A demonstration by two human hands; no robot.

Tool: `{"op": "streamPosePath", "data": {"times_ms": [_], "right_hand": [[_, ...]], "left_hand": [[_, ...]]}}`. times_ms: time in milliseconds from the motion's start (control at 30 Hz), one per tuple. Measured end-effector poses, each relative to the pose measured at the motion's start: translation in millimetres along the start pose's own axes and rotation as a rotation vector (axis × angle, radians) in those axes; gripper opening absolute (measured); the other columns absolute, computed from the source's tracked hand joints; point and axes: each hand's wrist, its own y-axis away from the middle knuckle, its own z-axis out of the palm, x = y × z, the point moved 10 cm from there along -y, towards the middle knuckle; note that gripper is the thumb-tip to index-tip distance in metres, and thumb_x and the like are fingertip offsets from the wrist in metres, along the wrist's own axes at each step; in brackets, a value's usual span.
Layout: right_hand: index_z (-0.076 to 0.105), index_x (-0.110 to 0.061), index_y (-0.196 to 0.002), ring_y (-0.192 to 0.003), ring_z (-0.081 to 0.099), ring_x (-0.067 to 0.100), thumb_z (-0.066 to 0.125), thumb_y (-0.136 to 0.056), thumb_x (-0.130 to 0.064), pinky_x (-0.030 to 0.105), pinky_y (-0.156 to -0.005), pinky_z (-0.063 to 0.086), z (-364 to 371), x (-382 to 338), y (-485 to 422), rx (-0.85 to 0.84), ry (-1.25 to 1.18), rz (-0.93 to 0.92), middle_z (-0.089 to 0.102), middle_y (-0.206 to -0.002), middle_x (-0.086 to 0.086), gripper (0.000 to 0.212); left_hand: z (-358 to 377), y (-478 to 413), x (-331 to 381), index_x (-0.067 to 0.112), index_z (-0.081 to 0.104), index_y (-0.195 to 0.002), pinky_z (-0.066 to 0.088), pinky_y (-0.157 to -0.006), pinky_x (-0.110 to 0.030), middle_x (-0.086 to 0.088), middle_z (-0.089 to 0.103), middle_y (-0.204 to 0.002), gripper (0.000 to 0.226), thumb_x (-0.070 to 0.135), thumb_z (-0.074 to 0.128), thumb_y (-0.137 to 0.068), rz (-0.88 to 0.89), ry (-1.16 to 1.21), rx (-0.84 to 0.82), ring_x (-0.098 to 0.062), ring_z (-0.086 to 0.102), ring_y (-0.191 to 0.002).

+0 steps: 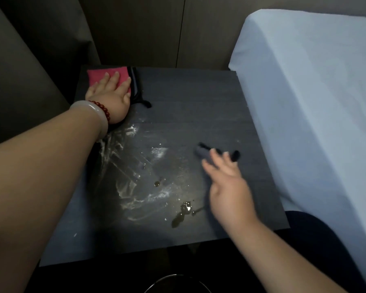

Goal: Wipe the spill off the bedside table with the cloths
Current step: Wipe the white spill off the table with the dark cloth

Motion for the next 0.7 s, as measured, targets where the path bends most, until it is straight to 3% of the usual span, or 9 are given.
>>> {"op": "streamPosePath", "data": {"times_ms": [133,200,300,467,533,700], "right_hand": [[0.066,-0.016,-0.118,-0.137,0.033,0.016,0.032,-0.081,-0.003,0.033,-0.116,0.021,33.1,-58.4,21.9,-0.166,-0.117,-0.157,0.043,-0.14,-0.008,0.051],[0.067,-0.014,-0.117,-0.134,0.039,0.016,0.038,-0.078,0.004,0.029,-0.114,0.025,11.3,-51.0,16.5,-0.119,-0.155,-0.134,0.046,-0.139,-0.005,0.051],[0.064,-0.012,-0.121,-0.135,0.037,0.017,0.041,-0.08,0.015,0.026,-0.113,0.025,-44.8,-1.2,9.5,0.045,-0.019,-0.017,0.047,-0.141,-0.002,0.055],[0.059,-0.006,-0.125,-0.139,0.027,0.034,0.044,-0.079,0.02,0.048,-0.115,0.021,-47.2,51.4,26.7,0.059,0.057,0.205,0.036,-0.146,0.003,0.054],[0.061,-0.006,-0.122,-0.138,0.03,0.032,0.042,-0.076,0.015,0.051,-0.115,0.021,-21.3,24.2,32.4,0.037,0.003,0.14,0.041,-0.145,0.008,0.055],[0.059,-0.014,-0.126,-0.14,0.028,0.027,0.042,-0.076,0.006,0.044,-0.116,0.017,38.4,-67.8,48.8,-0.154,-0.022,-0.128,0.04,-0.148,0.002,0.056]], "left_hand": [[0.2,1.7,0.6,0.035,0.009,-0.152,0.0,-0.118,-0.04,0.002,-0.003,-0.162,0.052,0.038,0.02,-0.101,-0.007,0.006,-0.006,-0.018,-0.005,-0.148],[-1.5,1.9,1.3,0.035,0.009,-0.152,0.001,-0.118,-0.04,0.003,-0.002,-0.162,0.053,0.038,0.02,-0.101,-0.01,0.005,0.004,-0.018,-0.005,-0.148],[0.7,0.8,-0.2,0.035,0.009,-0.152,0.001,-0.118,-0.042,0.002,-0.002,-0.162,0.053,0.039,0.02,-0.101,0.004,0.01,-0.004,-0.019,-0.004,-0.148],[2.1,-2.8,-0.6,0.035,0.009,-0.152,0.003,-0.118,-0.042,0.002,-0.002,-0.162,0.054,0.04,0.021,-0.1,0.024,0.012,0.002,-0.02,-0.004,-0.148],[2.6,-2.8,-1.1,0.034,0.009,-0.152,0.003,-0.118,-0.043,0.002,-0.002,-0.162,0.054,0.04,0.021,-0.1,0.022,0.011,0.007,-0.02,-0.003,-0.148],[0.7,0.7,-1.2,0.035,0.01,-0.152,0.001,-0.118,-0.041,0.002,-0.002,-0.162,0.053,0.04,0.021,-0.1,0.019,0.022,0.008,-0.019,-0.003,-0.148]]}}
